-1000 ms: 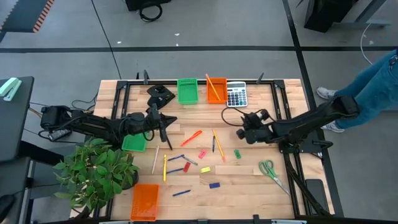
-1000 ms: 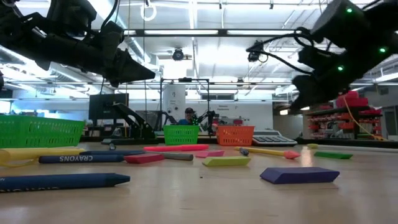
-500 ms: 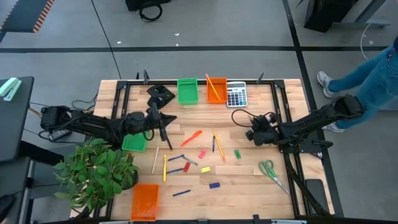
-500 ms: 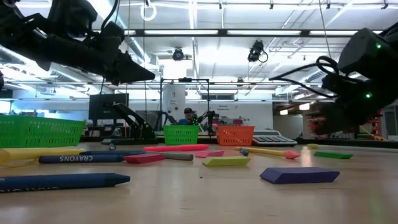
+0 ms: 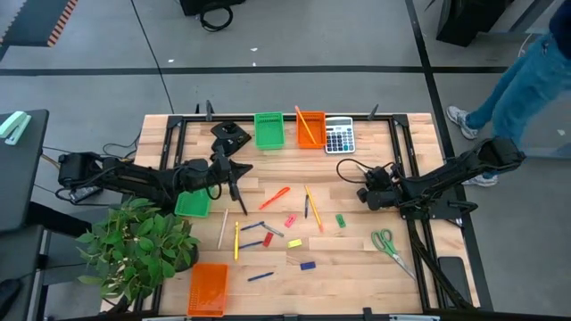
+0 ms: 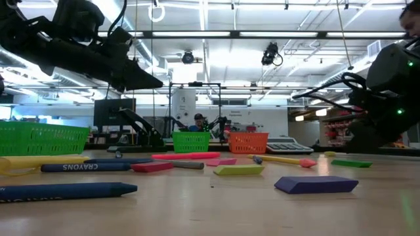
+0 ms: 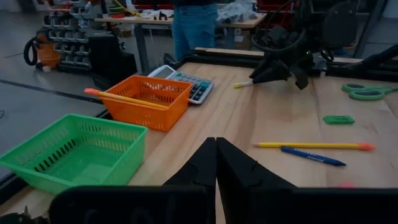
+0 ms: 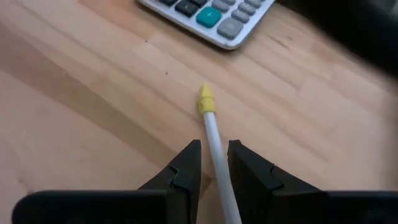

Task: Sort crayons/erasers/pens/pencils in bins
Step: Put the white pencil into the top orange bin

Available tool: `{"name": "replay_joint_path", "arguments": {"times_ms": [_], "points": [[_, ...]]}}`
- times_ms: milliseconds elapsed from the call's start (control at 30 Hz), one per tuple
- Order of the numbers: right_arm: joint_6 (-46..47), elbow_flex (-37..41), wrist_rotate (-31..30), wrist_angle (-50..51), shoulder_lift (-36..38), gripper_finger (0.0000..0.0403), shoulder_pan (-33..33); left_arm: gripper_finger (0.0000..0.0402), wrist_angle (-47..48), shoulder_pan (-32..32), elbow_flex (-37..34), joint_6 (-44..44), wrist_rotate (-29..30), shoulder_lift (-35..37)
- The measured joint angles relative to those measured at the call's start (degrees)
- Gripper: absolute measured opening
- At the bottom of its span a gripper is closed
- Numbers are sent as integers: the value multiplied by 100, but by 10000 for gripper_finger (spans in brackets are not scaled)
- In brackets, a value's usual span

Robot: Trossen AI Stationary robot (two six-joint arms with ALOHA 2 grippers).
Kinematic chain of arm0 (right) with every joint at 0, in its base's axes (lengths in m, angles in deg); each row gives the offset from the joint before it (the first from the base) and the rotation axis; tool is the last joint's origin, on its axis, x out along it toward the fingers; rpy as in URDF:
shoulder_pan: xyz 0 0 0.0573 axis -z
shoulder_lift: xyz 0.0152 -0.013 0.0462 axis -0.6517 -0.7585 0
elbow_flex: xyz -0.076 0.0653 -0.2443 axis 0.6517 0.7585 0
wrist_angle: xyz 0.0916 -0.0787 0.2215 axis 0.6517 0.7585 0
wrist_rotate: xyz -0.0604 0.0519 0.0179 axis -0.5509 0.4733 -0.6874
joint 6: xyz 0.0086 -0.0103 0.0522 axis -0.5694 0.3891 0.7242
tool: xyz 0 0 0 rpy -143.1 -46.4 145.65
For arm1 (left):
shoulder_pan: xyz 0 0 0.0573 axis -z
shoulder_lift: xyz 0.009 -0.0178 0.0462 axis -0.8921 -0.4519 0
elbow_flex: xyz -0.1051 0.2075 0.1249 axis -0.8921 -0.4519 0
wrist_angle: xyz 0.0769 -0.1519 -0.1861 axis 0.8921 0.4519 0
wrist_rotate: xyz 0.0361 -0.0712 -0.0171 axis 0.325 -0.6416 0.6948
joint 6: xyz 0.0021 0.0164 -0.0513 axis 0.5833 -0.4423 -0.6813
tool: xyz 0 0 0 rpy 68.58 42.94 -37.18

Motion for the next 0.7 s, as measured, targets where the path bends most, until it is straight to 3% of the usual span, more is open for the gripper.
{"name": "replay_joint_path", "arguments": {"times_ms": [433,700], "points": [[244,-9,450,-86,-306,86,296,16,-790,0,0,615,1,1],[807,4,663,-571,-367,45,26,18,-1412,-7,0,1146,-488,2]]}}
